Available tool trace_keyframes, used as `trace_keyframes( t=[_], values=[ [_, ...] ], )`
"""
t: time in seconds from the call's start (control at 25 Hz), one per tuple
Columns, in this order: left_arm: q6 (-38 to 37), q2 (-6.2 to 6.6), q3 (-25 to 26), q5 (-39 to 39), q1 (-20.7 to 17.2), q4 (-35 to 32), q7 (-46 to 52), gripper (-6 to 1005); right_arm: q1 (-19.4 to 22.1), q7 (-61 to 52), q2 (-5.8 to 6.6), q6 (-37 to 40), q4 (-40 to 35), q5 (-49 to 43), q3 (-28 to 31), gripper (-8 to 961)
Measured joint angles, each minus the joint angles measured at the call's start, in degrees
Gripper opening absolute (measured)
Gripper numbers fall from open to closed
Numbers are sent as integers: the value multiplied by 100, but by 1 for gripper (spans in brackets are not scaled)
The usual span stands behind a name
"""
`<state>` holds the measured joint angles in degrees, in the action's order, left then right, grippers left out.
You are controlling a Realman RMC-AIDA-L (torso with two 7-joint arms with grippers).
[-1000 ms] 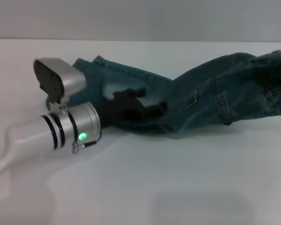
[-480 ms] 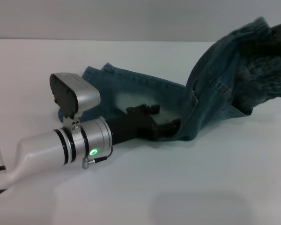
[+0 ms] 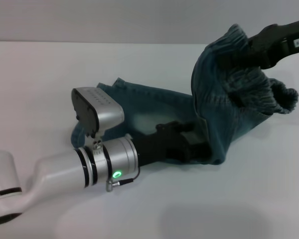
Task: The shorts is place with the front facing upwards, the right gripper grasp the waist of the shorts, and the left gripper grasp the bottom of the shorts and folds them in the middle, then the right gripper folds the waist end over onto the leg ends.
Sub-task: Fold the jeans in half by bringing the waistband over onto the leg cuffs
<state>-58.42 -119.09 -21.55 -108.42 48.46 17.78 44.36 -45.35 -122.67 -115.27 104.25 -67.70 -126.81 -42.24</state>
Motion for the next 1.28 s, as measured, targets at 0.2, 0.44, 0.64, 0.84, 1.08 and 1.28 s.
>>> trace_keyframes(
  t=[0.2,0.44,0.64,0.84,1.08,1.28],
  values=[
    [38,0,835,-925,-137,139,-99,815,-66,10,-1,-116,232,-21,-171,70],
    [37,65,1232,-1427,-447,-355,-118,814,-67,18,36,-148,485,-36,-343,69],
    [-425,107,1491,-1432,-816,-1121,52,814,-33,20,72,-129,526,-45,-403,70],
    [-622,97,1808,-1385,-1013,-1673,185,814,-68,58,99,-159,721,-46,-412,70],
    [-627,107,2639,-1379,-1113,-1911,160,814,-132,305,-53,-570,841,-40,-586,72],
    [-639,113,2987,-1377,-1139,-2136,-37,814,-348,689,-319,-1199,1349,47,-906,78]
  ],
)
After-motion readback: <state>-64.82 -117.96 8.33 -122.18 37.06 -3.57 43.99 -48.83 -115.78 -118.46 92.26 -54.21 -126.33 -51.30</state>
